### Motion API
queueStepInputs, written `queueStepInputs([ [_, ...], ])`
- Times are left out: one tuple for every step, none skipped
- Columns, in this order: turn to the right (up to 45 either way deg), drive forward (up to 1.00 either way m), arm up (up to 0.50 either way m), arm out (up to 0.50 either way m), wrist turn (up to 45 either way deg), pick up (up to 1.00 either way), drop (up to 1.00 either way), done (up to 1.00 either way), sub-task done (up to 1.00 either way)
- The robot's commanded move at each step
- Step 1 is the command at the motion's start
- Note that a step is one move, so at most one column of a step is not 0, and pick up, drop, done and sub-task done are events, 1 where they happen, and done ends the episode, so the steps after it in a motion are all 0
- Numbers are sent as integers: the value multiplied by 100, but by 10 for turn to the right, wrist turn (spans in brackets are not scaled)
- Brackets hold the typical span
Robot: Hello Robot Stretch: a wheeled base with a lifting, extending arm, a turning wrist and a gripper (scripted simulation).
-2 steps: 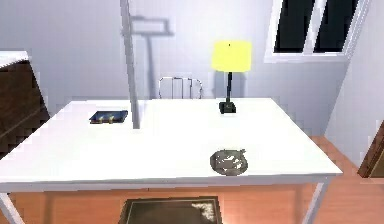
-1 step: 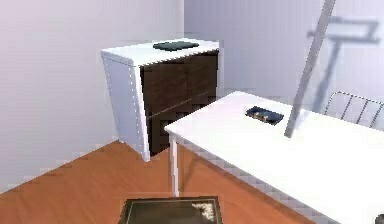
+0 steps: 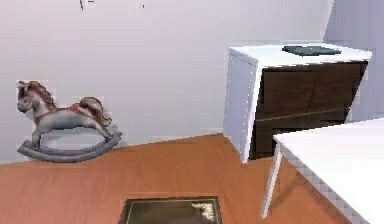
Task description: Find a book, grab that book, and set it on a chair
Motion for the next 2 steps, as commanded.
queueStepInputs([
  [0, 100, 0, 0, 0, 0, 0, 0, 0],
  [0, 20, 0, 0, 0, 0, 0, 0, 0],
])
